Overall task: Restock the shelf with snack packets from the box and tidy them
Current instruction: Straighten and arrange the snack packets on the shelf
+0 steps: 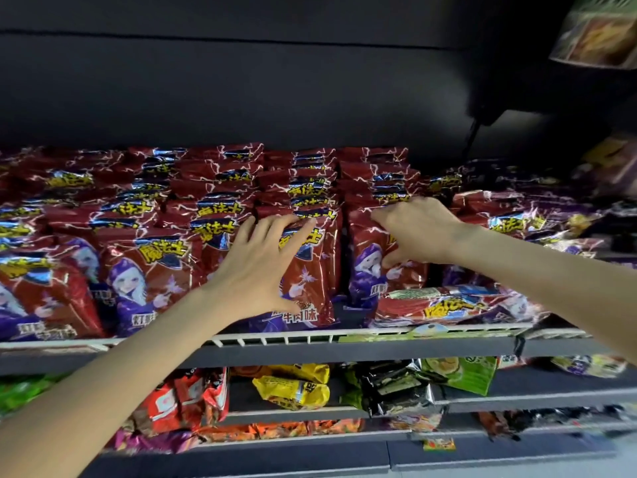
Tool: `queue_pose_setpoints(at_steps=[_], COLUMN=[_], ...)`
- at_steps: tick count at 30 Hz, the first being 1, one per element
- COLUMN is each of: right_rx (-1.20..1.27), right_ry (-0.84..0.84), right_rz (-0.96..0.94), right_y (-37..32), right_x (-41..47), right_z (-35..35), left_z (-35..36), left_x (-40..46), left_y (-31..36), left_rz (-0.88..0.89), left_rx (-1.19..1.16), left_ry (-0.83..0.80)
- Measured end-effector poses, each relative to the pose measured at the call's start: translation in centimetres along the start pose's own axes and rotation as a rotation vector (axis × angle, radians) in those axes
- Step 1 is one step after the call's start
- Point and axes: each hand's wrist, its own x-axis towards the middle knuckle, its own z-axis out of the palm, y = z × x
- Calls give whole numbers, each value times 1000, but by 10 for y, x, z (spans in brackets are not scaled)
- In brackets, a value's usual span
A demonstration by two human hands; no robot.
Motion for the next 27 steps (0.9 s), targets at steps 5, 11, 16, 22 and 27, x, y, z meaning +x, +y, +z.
queue_pose_setpoints(at_steps=[5,11,16,22,27], right_rx=[-121,122,245,-20,-78], right_ry=[81,37,119,134,108], right_rz=[37,48,84,40,-25], right_y=[1,7,5,1,0], right_x=[0,-6,-7,-9,-5], right_z=[4,2,5,18,19], left_z=[7,11,17,30,44], left_x=[-8,-8,2,2,7], left_y=[-2,1,1,-1,-9], left_rz=[57,99,155,258,358], left_rx=[-20,-13,44,153,187], left_ry=[-31,-33,73,211,235])
